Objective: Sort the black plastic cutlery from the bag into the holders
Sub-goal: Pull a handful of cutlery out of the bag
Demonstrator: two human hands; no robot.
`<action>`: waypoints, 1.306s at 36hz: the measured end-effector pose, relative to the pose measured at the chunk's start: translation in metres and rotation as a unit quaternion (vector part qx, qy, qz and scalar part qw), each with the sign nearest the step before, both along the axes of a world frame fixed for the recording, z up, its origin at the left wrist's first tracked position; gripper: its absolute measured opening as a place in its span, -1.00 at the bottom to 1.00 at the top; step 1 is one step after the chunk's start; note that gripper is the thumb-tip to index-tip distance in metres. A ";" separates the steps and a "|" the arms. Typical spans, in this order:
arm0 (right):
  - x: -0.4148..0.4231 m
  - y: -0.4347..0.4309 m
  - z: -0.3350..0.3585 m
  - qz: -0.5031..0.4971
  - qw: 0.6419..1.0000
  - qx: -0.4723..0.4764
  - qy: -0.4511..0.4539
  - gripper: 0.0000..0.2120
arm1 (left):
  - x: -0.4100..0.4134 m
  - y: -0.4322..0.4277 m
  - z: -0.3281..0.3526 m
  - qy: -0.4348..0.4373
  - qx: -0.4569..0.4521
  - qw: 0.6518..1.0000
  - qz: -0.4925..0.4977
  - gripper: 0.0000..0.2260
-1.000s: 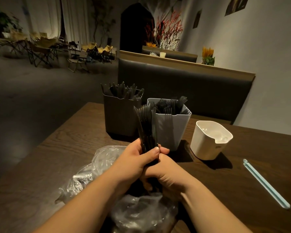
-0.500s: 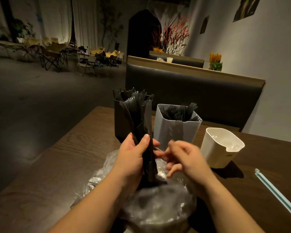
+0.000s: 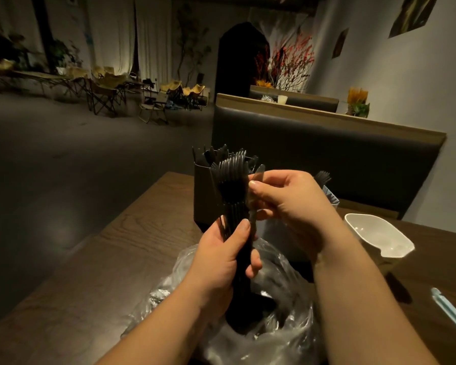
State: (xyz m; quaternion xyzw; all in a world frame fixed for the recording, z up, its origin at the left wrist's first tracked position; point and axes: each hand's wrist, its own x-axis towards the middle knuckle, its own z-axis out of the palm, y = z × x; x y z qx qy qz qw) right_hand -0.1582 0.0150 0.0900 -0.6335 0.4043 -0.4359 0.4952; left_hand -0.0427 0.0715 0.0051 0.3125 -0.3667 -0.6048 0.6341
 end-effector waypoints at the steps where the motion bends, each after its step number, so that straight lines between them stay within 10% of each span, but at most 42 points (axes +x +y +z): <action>1: 0.001 -0.001 -0.002 0.001 1.000 0.007 -0.014 -0.87 | 0.000 -0.001 -0.001 0.001 0.000 1.000 0.001 -0.71; 18: -0.013 0.002 0.003 -0.093 0.992 -0.083 0.005 -0.91 | -0.003 -0.004 -0.006 -0.033 0.026 0.995 0.093 -0.88; 27: -0.010 -0.014 0.037 -0.255 0.917 -0.262 -0.162 -0.68 | 0.001 -0.011 -0.012 -0.017 0.071 0.985 0.158 -0.90; 39: 0.038 -0.072 0.057 -0.363 0.810 -0.456 -0.057 -0.72 | 0.002 -0.007 -0.007 0.017 0.048 0.989 0.136 -0.90; 47: 0.048 -0.091 0.031 -0.294 0.861 -0.406 0.085 -0.65 | 0.001 -0.006 -0.004 0.018 0.035 0.991 0.130 -0.89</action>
